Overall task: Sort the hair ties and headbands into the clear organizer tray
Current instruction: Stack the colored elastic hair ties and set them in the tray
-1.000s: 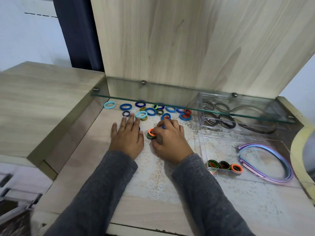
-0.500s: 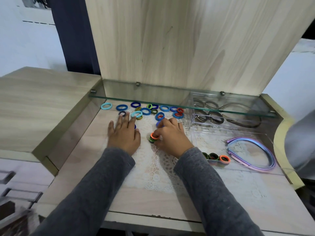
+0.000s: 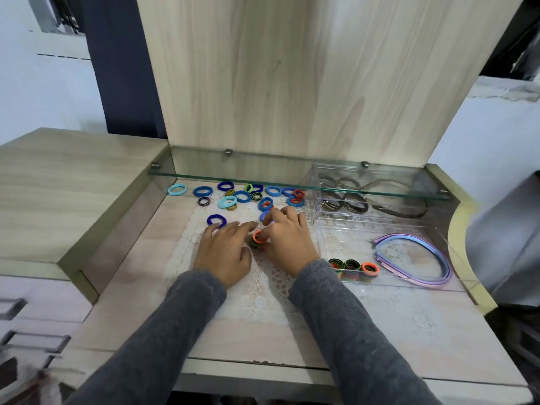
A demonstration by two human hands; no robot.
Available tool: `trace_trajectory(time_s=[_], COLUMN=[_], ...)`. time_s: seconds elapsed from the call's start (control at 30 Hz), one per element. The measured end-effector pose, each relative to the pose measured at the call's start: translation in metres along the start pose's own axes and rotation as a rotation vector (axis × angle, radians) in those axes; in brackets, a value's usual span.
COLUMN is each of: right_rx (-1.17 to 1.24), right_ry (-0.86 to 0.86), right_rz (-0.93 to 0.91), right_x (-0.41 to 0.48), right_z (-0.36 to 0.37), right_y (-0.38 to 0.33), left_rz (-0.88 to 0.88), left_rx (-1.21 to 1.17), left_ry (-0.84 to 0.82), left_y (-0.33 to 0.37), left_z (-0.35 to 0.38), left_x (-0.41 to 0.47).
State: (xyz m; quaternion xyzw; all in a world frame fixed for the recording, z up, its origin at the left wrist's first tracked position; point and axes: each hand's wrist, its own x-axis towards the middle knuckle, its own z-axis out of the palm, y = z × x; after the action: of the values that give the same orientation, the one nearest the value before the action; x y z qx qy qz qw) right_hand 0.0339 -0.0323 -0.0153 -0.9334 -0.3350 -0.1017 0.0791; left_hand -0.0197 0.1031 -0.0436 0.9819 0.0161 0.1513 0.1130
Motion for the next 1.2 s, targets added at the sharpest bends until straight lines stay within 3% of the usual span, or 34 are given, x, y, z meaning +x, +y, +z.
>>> trace_trajectory(time_s=[0.2,0.63,1.1,1.2], right_rx=[-0.007,-0.05,-0.096,-0.061], right_ry=[-0.016,-0.02,-0.126,-0.162], right_rz=[0.003,0.014,0.141,0.178], right_x=[-0.007,-0.028,-0.054,-0.057], right_z=[-0.005,-0.045,-0.081,-0.076], right_y=[0.002,0.026,0.091,0.099], left_rz=[-0.055,-0.112,0.079,0.16], left_rx=[-0.224,-0.407,-0.515,-0.444], left_ry=[-0.044,-0.037,-0.078,-0.086], left_y=[0.016,0.06,0.118,0.11], left_z=[-0.01,-0.024,-0.007,0.009], left_x=[-0.012,-0.015,0.006,0.01])
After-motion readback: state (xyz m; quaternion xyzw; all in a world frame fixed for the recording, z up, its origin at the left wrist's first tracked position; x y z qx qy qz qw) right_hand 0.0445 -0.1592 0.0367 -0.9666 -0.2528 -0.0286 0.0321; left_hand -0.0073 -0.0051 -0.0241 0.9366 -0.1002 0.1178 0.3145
